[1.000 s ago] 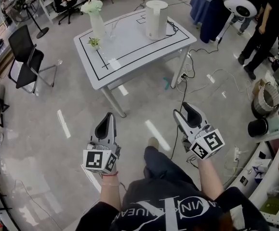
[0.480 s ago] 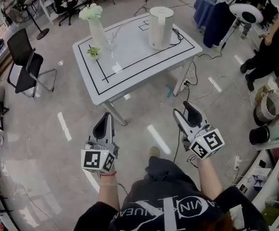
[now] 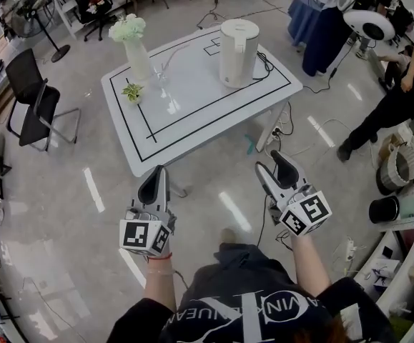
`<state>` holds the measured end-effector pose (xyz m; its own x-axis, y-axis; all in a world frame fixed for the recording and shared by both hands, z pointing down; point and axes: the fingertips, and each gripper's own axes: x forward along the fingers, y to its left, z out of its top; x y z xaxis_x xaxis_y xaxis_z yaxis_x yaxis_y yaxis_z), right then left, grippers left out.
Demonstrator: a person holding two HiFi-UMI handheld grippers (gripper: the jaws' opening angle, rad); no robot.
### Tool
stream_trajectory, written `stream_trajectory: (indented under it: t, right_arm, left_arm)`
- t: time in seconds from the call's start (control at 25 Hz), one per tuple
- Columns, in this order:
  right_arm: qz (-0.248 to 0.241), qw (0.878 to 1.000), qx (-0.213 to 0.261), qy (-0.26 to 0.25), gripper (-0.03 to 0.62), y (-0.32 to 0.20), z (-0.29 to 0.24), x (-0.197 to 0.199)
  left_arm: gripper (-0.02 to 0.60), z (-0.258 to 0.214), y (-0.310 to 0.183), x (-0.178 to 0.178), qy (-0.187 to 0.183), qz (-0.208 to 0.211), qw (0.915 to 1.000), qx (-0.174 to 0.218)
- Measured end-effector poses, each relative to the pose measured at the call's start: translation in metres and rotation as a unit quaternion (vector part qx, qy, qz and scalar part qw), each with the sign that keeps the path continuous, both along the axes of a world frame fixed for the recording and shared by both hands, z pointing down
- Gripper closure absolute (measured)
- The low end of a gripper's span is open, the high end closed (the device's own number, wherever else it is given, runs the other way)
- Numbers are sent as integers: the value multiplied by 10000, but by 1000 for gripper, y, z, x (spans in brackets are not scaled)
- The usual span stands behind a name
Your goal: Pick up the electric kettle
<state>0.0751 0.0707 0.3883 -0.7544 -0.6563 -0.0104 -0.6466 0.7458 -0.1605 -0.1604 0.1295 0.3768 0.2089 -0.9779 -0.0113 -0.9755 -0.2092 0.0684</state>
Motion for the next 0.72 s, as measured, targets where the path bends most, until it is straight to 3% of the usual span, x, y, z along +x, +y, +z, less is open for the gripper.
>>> stream_trajectory:
  t: [0.72]
  right_arm:
    - [-62, 9992, -146, -377, 407, -60, -2, 8]
  left_arm:
    - [565, -5, -63, 11, -154, 59, 9999, 33]
